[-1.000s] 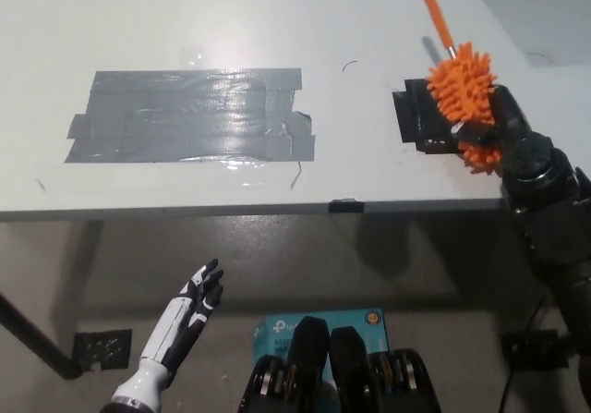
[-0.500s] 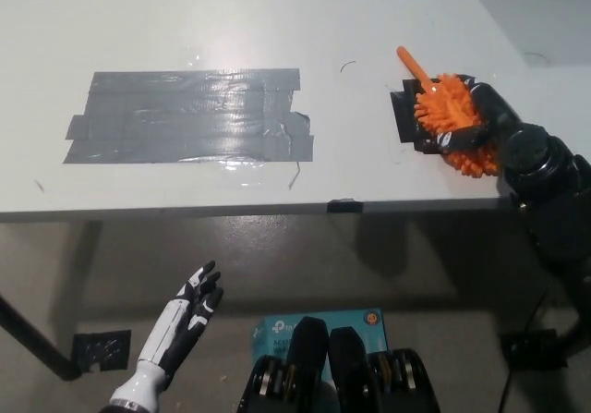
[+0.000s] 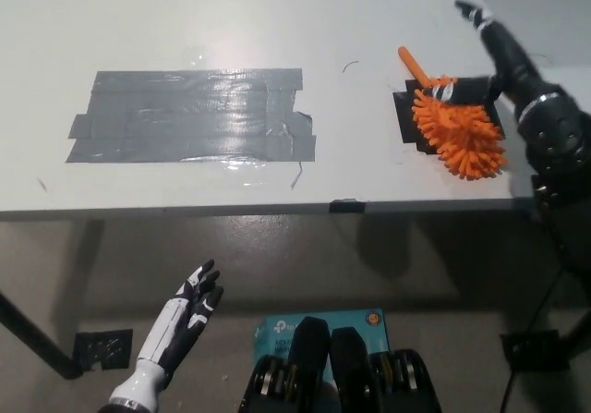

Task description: A person hands an oraange duster to the robot and the robot grabs it with its right hand and places it on the black marked spot infron tof it on the desk

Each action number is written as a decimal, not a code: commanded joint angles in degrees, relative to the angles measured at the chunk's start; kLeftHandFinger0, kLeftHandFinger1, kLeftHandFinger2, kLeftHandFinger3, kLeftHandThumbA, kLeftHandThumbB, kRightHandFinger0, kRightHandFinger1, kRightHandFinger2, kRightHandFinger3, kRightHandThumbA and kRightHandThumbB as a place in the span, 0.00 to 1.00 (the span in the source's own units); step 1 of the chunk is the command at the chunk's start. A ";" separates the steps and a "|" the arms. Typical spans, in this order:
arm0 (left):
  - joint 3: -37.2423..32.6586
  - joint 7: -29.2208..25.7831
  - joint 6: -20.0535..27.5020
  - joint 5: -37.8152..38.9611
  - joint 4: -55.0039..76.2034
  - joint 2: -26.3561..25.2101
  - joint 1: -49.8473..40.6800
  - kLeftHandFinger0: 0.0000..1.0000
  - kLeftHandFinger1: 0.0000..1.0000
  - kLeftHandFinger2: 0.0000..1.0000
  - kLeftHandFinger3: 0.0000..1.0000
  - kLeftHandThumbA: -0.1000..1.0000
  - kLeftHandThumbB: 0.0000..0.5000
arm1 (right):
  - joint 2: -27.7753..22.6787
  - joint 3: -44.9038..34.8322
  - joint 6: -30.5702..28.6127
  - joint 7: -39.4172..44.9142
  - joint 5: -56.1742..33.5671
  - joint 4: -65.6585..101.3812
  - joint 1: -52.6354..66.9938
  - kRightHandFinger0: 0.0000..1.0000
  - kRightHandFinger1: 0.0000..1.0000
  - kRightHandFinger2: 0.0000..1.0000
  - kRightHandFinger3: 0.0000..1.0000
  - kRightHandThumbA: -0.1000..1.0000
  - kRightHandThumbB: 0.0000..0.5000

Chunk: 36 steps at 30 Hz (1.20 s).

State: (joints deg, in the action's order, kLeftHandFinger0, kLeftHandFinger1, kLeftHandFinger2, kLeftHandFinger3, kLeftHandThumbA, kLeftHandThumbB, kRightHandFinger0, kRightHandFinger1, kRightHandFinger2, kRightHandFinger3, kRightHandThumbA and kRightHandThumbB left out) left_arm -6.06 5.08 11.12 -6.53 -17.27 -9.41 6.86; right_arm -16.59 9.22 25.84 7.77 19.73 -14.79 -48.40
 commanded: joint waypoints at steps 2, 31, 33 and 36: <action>0.89 0.35 1.19 0.65 0.42 -0.83 1.58 0.93 1.00 1.00 1.00 0.90 0.20 | -2.08 -7.17 1.09 3.07 10.87 19.20 -1.08 1.00 1.00 1.00 1.00 1.00 0.71; 1.45 0.84 1.71 1.63 -2.00 -1.49 4.46 1.00 1.00 1.00 1.00 0.96 0.26 | 6.36 -6.74 -12.73 2.83 -0.28 56.53 43.70 1.00 1.00 1.00 1.00 0.68 0.32; 1.32 0.70 2.16 1.42 -1.72 -1.49 2.64 1.00 1.00 1.00 1.00 0.96 0.26 | 7.46 -5.58 -14.58 2.03 -0.38 51.23 45.27 1.00 1.00 1.00 1.00 0.63 0.28; 0.95 0.85 1.91 1.11 -0.37 -1.68 -0.68 1.00 1.00 1.00 1.00 0.97 0.27 | 8.80 -3.83 -16.57 1.14 0.06 43.99 47.85 1.00 1.00 1.00 1.00 0.55 0.23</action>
State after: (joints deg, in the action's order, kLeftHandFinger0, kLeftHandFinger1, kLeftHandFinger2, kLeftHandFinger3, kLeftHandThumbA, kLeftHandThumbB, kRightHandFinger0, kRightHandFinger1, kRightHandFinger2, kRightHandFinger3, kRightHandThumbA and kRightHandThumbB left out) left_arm -5.61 5.11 10.62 -6.07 -19.74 -9.68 10.74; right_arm -10.68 1.91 20.79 12.62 22.72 39.72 -4.52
